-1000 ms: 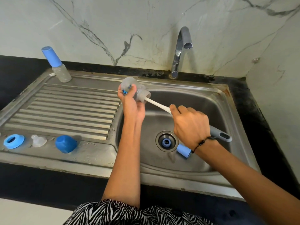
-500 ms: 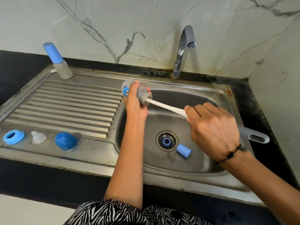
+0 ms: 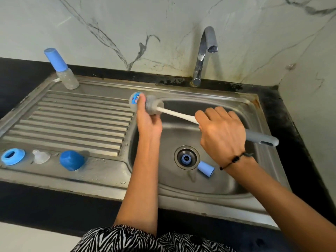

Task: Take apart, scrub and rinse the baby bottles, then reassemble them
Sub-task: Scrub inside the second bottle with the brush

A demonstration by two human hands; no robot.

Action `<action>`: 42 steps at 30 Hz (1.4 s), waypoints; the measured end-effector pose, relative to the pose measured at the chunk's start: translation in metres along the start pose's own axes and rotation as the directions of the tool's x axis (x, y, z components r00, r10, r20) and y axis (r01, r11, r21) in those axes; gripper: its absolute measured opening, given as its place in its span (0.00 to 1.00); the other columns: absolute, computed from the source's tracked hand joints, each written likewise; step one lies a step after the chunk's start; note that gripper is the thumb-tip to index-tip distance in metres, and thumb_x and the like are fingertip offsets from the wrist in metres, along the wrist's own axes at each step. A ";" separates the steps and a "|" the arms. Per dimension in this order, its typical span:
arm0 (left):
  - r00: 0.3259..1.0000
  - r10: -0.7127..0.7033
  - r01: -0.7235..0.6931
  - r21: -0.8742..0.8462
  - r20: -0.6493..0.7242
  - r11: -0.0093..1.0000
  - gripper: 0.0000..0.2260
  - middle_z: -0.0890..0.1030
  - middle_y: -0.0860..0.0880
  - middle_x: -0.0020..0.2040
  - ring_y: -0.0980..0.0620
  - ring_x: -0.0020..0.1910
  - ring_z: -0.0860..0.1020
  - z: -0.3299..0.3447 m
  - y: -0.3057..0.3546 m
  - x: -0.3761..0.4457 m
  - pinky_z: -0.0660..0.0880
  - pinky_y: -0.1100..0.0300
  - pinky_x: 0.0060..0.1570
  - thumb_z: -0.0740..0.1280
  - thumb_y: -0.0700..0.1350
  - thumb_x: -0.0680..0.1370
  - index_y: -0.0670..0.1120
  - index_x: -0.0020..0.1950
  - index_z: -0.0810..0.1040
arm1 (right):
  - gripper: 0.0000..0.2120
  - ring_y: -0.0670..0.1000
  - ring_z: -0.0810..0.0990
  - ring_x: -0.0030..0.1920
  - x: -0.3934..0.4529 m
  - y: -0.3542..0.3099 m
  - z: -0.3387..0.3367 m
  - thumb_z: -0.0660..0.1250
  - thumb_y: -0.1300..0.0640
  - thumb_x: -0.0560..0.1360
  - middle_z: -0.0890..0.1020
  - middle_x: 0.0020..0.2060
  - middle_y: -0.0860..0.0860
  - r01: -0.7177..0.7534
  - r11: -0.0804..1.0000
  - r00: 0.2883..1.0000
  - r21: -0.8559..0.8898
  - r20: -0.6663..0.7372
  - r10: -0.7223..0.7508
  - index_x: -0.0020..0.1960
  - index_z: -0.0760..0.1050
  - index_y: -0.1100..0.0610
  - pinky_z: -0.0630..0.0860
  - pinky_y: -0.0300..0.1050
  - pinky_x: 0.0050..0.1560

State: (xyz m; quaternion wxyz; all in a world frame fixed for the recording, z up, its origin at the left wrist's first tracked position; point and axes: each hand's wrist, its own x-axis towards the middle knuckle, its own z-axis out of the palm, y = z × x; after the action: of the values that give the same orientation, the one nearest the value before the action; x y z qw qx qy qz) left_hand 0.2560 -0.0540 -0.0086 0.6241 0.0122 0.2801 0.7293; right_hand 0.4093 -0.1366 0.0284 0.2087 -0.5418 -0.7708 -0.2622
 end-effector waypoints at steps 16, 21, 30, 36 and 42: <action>0.990 -0.107 0.105 -0.029 -0.094 0.994 0.13 0.77 0.42 0.49 0.48 0.43 0.78 0.000 -0.019 -0.004 0.79 0.58 0.32 0.72 0.45 0.74 0.41 0.54 0.74 | 0.08 0.57 0.73 0.28 -0.024 -0.001 0.004 0.65 0.69 0.62 0.73 0.27 0.55 -0.081 0.995 0.982 0.065 0.176 0.069 0.36 0.68 0.60 0.60 0.41 0.22; 0.982 -0.131 0.143 -0.080 0.139 0.986 0.12 0.76 0.39 0.50 0.42 0.46 0.77 -0.003 -0.014 -0.003 0.75 0.48 0.52 0.61 0.44 0.78 0.39 0.58 0.71 | 0.09 0.63 0.76 0.41 -0.009 -0.002 0.002 0.59 0.55 0.78 0.74 0.37 0.56 -0.381 0.890 0.791 0.249 0.586 0.174 0.44 0.63 0.58 0.68 0.50 0.35; 0.967 -0.154 0.148 0.042 0.202 0.988 0.12 0.79 0.42 0.44 0.46 0.40 0.80 -0.009 -0.015 -0.007 0.79 0.54 0.40 0.66 0.45 0.74 0.40 0.53 0.73 | 0.16 0.53 0.71 0.29 -0.011 0.014 -0.016 0.55 0.55 0.79 0.72 0.26 0.51 -0.518 0.755 0.707 0.402 0.699 0.113 0.36 0.72 0.62 0.68 0.47 0.32; 0.991 -0.125 0.130 0.119 -0.043 0.984 0.15 0.75 0.43 0.41 0.49 0.33 0.75 -0.011 -0.010 0.003 0.75 0.59 0.33 0.65 0.51 0.77 0.41 0.55 0.73 | 0.07 0.55 0.74 0.28 -0.035 0.013 -0.021 0.67 0.62 0.67 0.74 0.27 0.53 -0.058 0.998 0.966 0.020 0.253 0.051 0.33 0.70 0.58 0.60 0.39 0.22; 0.979 -0.199 0.202 0.137 -0.036 0.970 0.06 0.71 0.43 0.40 0.49 0.35 0.71 -0.009 -0.015 -0.001 0.73 0.57 0.41 0.63 0.44 0.78 0.42 0.46 0.71 | 0.09 0.58 0.72 0.33 -0.029 0.010 -0.003 0.52 0.69 0.66 0.72 0.31 0.56 -0.091 0.993 0.990 -0.071 0.098 0.097 0.36 0.70 0.61 0.62 0.45 0.29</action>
State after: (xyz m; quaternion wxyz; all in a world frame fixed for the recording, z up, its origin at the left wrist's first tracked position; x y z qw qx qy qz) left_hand 0.2664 -0.0571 -0.0221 0.6890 0.0196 0.3374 0.6412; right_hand 0.4287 -0.1567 0.0148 0.1634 -0.5968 -0.7449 -0.2495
